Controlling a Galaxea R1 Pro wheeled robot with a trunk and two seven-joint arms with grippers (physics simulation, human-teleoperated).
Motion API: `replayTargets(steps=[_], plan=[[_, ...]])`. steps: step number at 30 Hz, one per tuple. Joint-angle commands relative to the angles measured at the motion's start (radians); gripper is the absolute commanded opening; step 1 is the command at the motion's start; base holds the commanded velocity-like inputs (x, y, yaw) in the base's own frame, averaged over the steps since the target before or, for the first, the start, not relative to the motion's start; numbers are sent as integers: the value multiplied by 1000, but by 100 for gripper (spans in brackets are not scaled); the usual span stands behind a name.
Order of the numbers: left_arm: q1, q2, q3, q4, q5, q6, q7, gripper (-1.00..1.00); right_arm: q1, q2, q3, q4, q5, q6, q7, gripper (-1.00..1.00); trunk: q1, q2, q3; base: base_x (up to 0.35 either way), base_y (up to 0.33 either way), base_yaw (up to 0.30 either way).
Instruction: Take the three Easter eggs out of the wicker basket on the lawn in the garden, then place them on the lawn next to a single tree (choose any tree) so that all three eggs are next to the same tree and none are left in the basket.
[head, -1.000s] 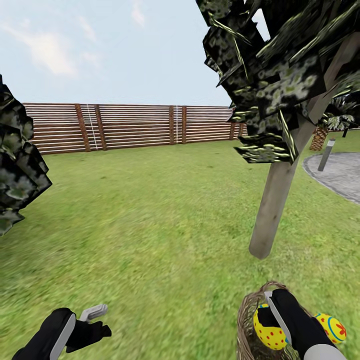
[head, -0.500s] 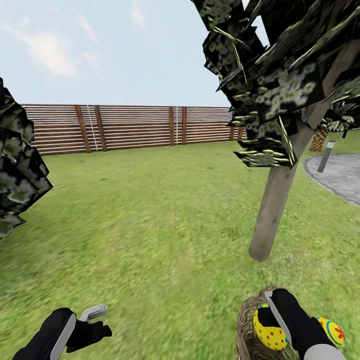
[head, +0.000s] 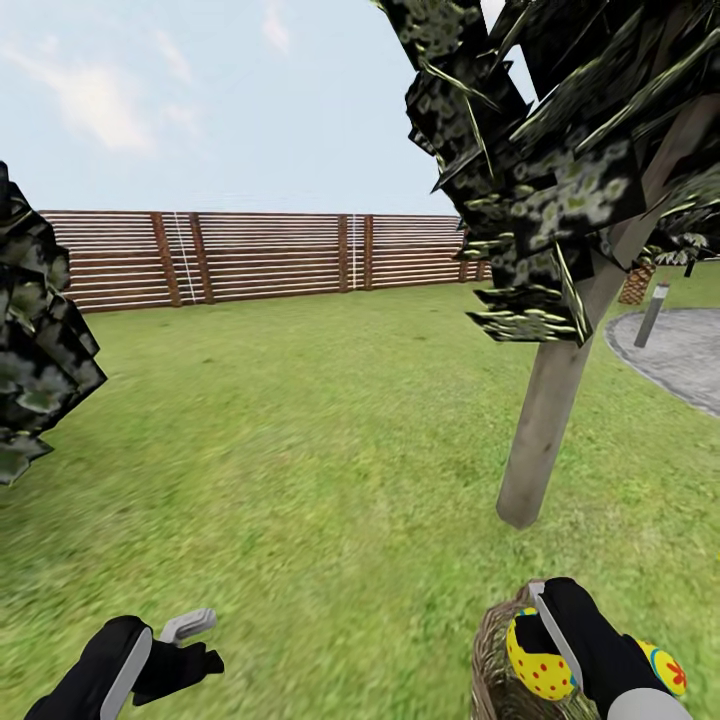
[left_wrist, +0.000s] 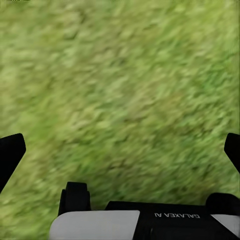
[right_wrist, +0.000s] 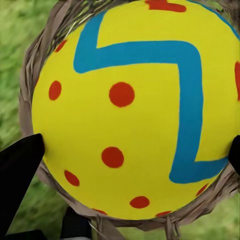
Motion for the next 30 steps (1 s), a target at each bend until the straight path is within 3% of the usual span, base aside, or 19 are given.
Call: replayTargets(steps=[1,30], plan=[[0,0,2,-1,-2,5,-5,100,0,0,-1,-1,2,4,0,-100,-4,7,2,0,0,0],[0,1,3,-2,-2,5,-5,100,0,-1,23,-4,1,5,3,-100,-115,210,93,0,0,3]])
